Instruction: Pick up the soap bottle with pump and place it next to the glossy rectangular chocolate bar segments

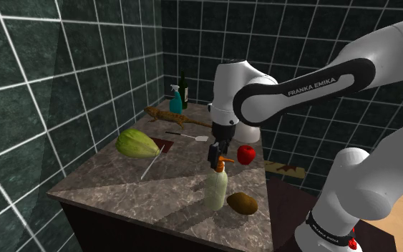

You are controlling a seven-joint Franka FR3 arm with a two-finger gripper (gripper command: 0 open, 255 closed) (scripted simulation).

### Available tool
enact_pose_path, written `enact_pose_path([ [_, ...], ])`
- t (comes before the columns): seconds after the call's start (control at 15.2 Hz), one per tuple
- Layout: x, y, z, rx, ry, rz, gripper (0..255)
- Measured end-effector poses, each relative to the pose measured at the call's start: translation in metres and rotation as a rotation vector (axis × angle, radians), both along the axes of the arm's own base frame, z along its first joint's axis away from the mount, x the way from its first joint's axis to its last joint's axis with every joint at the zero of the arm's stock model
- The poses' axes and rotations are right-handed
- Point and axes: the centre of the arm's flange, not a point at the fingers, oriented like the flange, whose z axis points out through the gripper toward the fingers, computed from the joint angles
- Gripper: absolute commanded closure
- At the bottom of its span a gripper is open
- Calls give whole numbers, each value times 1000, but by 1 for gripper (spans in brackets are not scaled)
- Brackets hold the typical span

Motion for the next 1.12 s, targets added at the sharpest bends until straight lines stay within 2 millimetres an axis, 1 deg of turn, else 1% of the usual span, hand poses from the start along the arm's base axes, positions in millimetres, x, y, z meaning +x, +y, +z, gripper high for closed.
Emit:
enact_pose_path([
  [0.2, 0, 0, -16, 0, 0, 0, 0],
  [0.59, 0, 1, -20, 0, 0, 0, 0],
  [0.66, 0, 1, -20, 0, 0, 0, 255],
  [1.12, 0, 1, -20, 0, 0, 0, 255],
])
